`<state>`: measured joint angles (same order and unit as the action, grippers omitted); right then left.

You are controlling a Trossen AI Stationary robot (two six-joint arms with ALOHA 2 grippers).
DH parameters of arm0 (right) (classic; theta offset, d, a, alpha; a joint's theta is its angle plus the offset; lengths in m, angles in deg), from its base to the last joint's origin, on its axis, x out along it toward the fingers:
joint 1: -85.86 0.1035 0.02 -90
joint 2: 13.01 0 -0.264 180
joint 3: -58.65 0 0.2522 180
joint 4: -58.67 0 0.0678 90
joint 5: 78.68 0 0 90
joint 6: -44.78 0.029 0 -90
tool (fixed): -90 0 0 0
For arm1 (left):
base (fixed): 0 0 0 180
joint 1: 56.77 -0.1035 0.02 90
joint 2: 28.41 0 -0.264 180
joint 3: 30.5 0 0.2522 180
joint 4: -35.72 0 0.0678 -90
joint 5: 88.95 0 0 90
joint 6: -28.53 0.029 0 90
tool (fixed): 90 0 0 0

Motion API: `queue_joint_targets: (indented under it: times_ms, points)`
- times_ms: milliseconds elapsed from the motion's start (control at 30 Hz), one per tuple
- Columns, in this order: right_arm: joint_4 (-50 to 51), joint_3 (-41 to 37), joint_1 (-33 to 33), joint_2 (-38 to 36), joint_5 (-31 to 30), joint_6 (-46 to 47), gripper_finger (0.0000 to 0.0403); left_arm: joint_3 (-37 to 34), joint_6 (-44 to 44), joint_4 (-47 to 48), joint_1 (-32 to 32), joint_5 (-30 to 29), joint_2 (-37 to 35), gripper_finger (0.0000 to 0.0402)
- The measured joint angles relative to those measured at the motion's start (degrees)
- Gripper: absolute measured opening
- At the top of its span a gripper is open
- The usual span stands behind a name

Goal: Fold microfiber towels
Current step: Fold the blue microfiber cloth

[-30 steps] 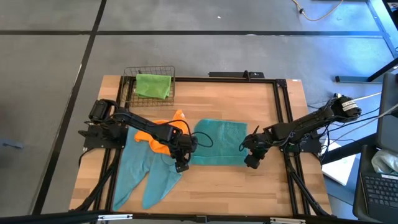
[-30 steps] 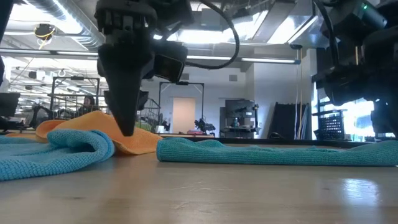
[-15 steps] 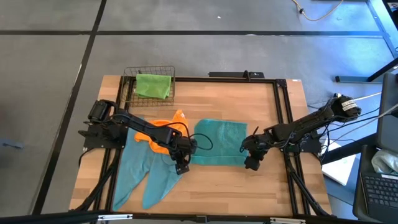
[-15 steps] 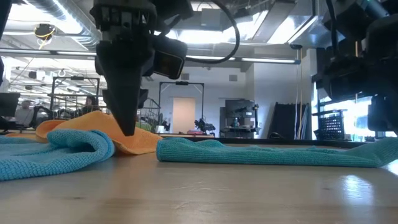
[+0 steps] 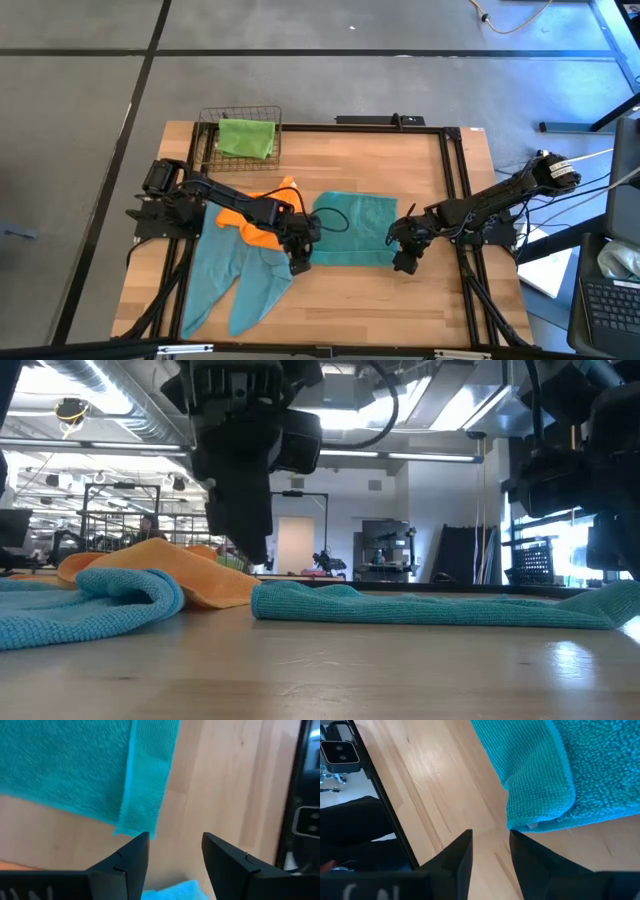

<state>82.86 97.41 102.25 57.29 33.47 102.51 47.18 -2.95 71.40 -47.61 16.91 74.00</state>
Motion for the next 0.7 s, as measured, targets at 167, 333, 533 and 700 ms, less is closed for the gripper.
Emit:
queue_joint_targets:
  times_ms: [167,333,533,700]
  points:
    - [0.00,0.00,0.00,0.00,0.32,0.04,0.0132,0.00,4.69,0.08,-0.76,-3.11,0.00,0.0176]
    - [0.02,0.00,0.00,0.00,1.31,0.05,0.0132,0.00,5.62,0.08,-2.33,-4.59,0.00,0.0176]
    - [0.02,0.00,-0.01,0.00,1.53,-0.84,0.0132,0.00,4.09,0.08,-5.18,-0.13,0.00,0.0176]
    - [0.05,0.00,-0.02,0.00,1.53,-1.24,0.0132,0.00,5.10,0.09,-6.91,1.19,0.00,0.0176]
